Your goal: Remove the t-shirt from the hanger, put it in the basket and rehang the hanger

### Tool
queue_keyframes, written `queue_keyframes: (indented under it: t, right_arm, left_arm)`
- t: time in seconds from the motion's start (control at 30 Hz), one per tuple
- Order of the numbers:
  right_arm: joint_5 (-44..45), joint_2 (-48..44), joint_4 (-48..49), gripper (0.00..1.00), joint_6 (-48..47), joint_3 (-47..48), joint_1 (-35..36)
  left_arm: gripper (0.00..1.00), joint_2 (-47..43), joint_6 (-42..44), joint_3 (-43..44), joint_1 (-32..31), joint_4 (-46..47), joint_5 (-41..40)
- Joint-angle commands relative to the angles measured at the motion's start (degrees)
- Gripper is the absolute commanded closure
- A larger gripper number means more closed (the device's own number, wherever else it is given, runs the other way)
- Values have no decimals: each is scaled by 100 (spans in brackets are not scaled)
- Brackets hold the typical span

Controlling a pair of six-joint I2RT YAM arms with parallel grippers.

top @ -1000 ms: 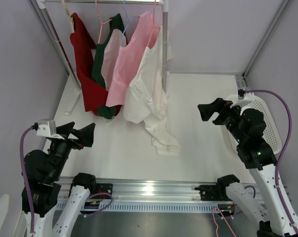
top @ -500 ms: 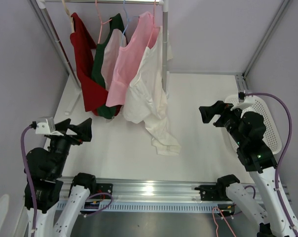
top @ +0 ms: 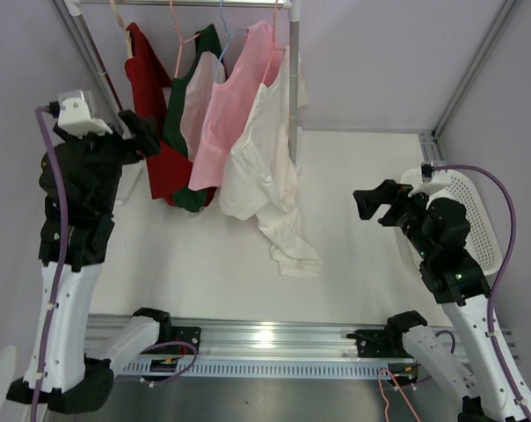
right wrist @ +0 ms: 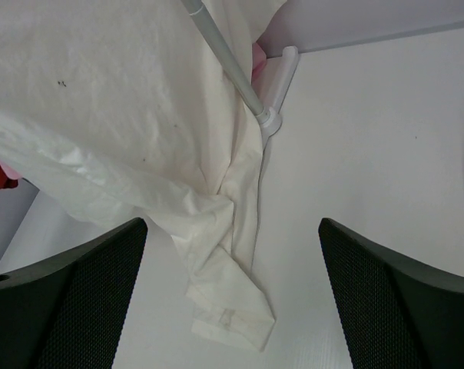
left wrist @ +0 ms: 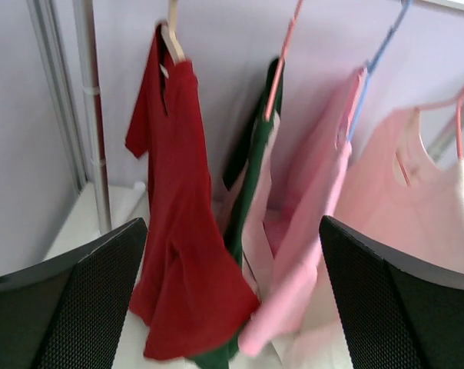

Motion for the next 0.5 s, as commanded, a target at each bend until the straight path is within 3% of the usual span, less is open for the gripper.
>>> queue_keyframes:
  t: [0.0, 0.13, 0.3, 0.47]
  right_arm:
    - [-22, -69, 231, 1, -43, -98, 28]
    - [-40, -148, 292, 1, -16, -221, 27]
    - [-92, -218, 354, 1, -8, -371, 28]
    - [-84, -227, 371, 0, -16, -388, 28]
  left_arm:
    - [1, 493, 506, 855, -24, 469, -388]
    - [0, 1249, 787, 1665, -24, 757, -582]
    - [1, 2014, 1244, 1683, 55, 2138, -688]
    - [2, 3235, 1439, 3449, 90, 1691, -784]
